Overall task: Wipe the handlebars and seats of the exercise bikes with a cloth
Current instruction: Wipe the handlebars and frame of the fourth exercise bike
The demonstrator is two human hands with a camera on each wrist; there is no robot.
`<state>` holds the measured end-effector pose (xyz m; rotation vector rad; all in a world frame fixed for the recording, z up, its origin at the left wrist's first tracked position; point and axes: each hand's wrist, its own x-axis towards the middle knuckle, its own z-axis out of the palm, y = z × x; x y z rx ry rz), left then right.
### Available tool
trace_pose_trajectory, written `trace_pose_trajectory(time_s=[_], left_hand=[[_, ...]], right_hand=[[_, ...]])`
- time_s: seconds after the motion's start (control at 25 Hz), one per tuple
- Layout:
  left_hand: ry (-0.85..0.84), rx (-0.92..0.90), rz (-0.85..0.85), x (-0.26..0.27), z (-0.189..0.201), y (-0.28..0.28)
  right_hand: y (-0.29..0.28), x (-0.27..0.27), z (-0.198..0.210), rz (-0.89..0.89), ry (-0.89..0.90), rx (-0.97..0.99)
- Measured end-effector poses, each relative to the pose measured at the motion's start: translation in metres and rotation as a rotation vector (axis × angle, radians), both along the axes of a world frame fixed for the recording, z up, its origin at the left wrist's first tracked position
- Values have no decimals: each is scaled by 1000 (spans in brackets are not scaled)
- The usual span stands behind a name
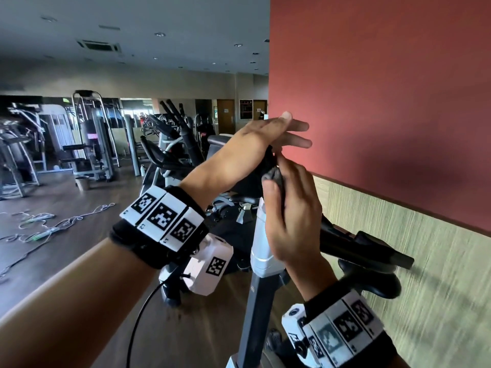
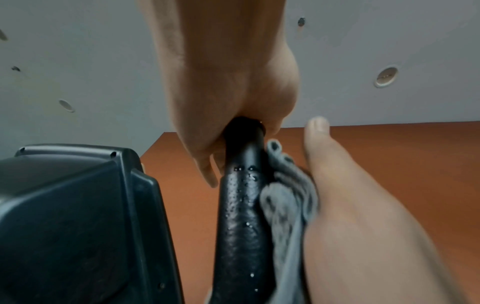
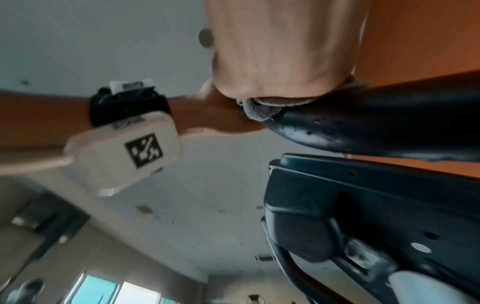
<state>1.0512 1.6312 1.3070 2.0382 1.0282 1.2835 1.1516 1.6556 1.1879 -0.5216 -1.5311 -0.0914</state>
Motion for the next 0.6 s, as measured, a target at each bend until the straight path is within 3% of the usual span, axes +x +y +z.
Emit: trace_pose_trajectory(time_s=[0.12, 0.24, 0.36, 0.52, 0.6], left_hand=[[-22, -37, -13, 0, 3, -2], [-27, -28, -26, -2, 1, 0], [4, 0, -13, -3, -1, 2], [-12, -14, -7, -2, 1, 1], [12, -7, -4, -4, 0, 1]], right_hand=[[6, -11, 20, 7, 86, 6], [6, -2, -2, 62, 87, 33], [0, 9, -20, -7, 26, 26], [0, -12, 20, -44, 16, 21], [1, -13, 21, -24, 6, 36]])
